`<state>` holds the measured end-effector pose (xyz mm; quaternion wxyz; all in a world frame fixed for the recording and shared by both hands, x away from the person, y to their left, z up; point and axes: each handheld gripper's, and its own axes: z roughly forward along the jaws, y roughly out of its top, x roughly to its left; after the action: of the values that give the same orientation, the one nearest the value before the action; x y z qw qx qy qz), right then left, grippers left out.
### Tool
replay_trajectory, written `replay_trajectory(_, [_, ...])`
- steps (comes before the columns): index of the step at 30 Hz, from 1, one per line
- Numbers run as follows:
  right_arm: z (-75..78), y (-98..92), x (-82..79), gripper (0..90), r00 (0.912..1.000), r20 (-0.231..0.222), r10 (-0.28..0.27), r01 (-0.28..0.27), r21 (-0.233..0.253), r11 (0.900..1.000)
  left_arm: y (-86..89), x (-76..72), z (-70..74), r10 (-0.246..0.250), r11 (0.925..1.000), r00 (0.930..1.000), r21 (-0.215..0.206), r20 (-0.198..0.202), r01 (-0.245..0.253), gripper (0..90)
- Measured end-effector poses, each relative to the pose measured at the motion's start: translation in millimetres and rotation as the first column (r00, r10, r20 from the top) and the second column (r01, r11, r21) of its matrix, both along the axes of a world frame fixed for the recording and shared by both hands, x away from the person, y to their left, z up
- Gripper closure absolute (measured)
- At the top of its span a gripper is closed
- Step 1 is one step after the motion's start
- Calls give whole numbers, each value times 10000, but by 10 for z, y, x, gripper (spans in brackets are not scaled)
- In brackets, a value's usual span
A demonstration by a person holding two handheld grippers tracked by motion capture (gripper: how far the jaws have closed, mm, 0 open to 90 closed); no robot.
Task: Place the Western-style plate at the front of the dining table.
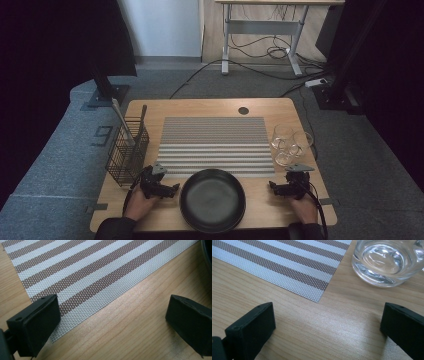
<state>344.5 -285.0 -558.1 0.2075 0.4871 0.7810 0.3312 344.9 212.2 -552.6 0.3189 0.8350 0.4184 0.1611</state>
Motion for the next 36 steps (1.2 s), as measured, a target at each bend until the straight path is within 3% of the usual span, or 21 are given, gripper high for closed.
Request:
replay_trajectory(31, [29, 54, -13, 24, 9998, -56, 171, -171, -95, 9998, -15, 9, 22, 162, 9998, 9998, 77, -117, -161, 9])
replay_trajectory(36, [83, 56, -52, 24, 9997, 120, 190, -192, 140, 9997, 8, -4, 97, 240, 9996, 9997, -175, 31, -239, 26])
